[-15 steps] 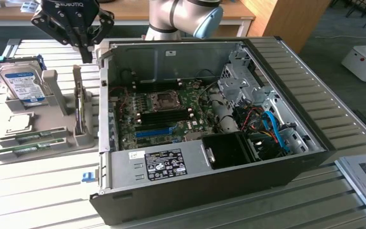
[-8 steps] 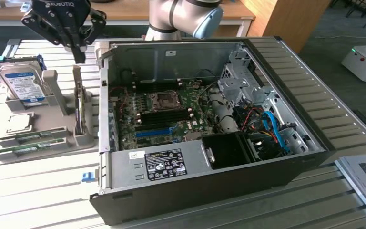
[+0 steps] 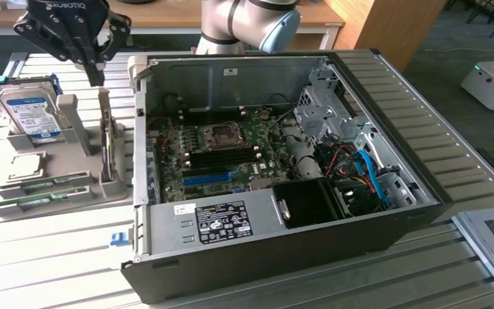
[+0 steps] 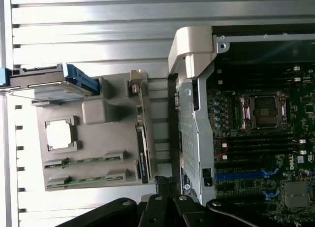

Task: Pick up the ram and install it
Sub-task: 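Reach for the ram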

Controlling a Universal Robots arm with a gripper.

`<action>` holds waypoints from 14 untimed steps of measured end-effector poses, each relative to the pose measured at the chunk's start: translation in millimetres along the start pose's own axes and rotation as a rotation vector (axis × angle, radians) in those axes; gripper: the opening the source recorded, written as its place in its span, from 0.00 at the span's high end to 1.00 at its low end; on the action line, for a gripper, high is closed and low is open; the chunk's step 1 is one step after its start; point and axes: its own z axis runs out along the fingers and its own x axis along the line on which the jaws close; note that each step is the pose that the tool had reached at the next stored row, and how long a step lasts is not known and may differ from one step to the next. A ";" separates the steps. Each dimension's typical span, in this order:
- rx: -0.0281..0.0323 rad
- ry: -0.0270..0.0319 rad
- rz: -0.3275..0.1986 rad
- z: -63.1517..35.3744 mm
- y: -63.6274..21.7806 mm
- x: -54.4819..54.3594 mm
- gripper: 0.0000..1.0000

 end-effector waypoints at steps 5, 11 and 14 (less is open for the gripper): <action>0.0000 0.0000 0.000 -0.3 -0.7 10.0 0.90; 0.0000 0.0000 0.000 -0.6 -1.6 21.9 0.90; 0.0001 0.0000 0.000 -0.8 -2.1 28.0 0.90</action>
